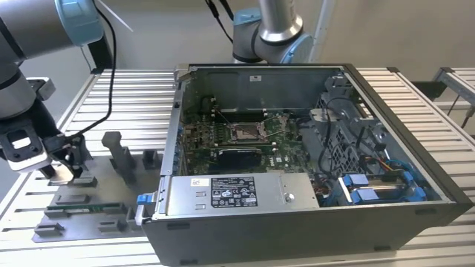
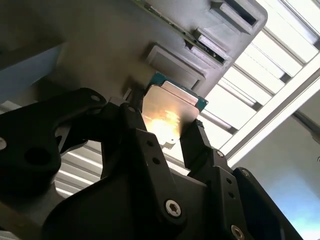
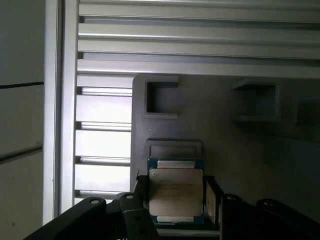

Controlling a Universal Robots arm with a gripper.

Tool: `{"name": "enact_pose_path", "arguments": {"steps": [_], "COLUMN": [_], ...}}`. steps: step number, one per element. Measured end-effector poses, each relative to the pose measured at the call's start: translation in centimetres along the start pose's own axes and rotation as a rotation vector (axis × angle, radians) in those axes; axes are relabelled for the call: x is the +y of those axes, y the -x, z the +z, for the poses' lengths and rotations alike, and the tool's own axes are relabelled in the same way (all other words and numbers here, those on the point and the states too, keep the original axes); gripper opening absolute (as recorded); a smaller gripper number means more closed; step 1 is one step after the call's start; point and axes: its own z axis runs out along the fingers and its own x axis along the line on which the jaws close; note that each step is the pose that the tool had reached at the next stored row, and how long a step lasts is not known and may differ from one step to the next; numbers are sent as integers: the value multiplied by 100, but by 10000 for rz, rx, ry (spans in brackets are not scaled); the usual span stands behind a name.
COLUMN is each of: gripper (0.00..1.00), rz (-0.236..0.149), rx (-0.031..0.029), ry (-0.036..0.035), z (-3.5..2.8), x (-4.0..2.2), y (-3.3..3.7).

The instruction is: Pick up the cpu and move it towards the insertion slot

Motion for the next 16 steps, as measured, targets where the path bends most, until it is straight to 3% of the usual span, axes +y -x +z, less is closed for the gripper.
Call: {"name": "enact_pose_path", "arguments": {"steps": [9,16], "gripper": [0,0], "rz": [0,0], "rx": [1,0], "ry": [-1,0], "z": [-155,-183], "x": [5,6], "y": [0,0]}}
